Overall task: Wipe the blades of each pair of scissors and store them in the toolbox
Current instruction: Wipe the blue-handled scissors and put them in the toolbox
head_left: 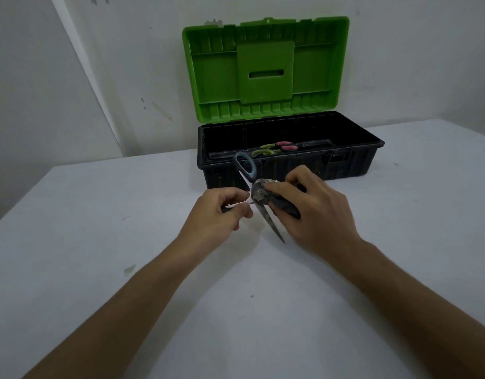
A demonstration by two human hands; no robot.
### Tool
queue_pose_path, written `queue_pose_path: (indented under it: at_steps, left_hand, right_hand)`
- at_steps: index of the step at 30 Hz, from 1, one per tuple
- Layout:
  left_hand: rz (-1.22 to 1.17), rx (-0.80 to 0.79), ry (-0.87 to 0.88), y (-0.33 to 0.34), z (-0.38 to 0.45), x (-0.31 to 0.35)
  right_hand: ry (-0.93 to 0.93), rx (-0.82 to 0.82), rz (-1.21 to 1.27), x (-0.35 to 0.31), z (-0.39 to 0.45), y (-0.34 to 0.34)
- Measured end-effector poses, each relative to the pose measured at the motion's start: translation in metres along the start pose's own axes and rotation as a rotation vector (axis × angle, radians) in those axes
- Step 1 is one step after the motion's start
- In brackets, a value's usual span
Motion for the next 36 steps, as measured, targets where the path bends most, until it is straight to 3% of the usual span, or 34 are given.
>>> queue_pose_path:
  at_steps: [6,9,13,19,25,31,36]
  left_hand:
    - [-0.092,0.032,-0.026,-0.018,0.004,-0.003]
    - [-0.056,0.041,-0.029,-0.017,0.005,-0.004]
    - [-0.031,0.026,-0.021,-0.015,0.003,-0.003]
    - [-0.069,0.000,-0.065,-0.027,0.010,-0.006]
    - [0.093,0.006,-0.014,-0.015,0.007,-0.001]
    - [0.018,0.027,0.000,-0.024,0.008,0.003]
    - [0.126,0.003,0.024,-0.018,0.007,0.005]
  right_hand:
    - [0.174,0.060,-0.047,0.041,-0.012,-0.010]
    - [0.095,0.108,-0.034,0.024,-0.007,-0.019]
    - [0.019,0.002,0.062,-0.007,-0.001,0.003]
    - [0.236,0.072,0.056,0.035,-0.011,-0.007]
    - [-0.023,-0.039,0.069,-0.014,0.003,0.007]
    - [0.087,0.037,-0.023,0.016,-0.002,-0.008]
    - [-0.096,0.000,0.006,-0.019,0.008,-0.004]
Point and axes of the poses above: each hand's wrist, its own z-axis towards the middle knuckle, its own y-axis out of the palm, x = y × z, the point moved 10 cm from there along z, towards the middle knuckle, and after that the axes turned 12 degrees about -y, right-handed, at the moved point
